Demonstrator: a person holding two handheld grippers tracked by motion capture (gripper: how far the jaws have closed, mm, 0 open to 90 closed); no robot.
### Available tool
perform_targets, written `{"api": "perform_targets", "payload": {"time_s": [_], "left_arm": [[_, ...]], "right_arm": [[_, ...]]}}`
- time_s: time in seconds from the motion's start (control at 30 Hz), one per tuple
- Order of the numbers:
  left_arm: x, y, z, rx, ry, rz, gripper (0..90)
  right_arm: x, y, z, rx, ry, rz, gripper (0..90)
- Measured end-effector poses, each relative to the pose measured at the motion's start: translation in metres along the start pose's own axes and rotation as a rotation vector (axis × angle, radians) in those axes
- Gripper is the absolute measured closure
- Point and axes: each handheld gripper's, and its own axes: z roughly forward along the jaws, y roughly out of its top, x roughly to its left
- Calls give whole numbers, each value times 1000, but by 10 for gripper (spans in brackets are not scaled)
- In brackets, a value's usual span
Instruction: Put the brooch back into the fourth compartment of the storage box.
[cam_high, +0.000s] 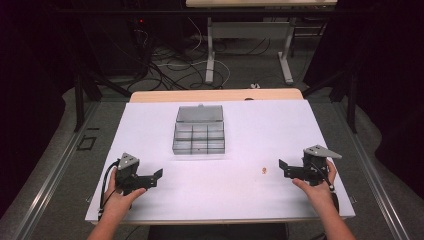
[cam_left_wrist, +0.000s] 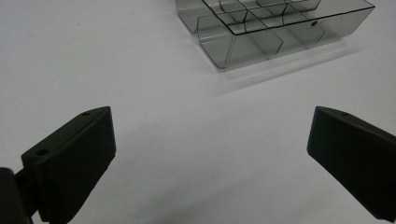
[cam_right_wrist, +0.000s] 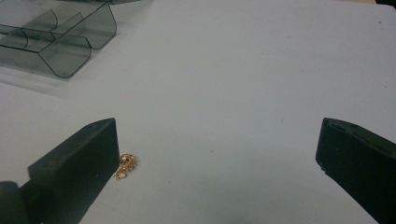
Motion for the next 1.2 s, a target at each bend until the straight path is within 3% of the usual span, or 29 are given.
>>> {"api": "perform_targets", "payload": {"time_s": [0.13, 0.37, 0.73, 1.0, 1.17, 1.2], "left_arm": [[0, 0, 0, -6, -4, -10, 11], [-3, 2, -1, -15, -10, -5, 19], [-17, 5, -1, -19, -41, 18, 28], [-37, 16, 5, -21, -81, 51, 41], [-51, 26, 10, -32, -102, 51, 100], [-53, 28, 11, -27, -103, 67, 109]], "right_arm": [[1, 1, -1, 3, -2, -13, 0], [-2, -3, 0, -1, -15, 14, 0], [7, -1, -3, 6, -8, -35, 7], [10, 0, -3, -6, 1, -38, 7], [10, 0, -3, -20, -7, -25, 7], [10, 0, -3, -20, -6, -25, 7]]}}
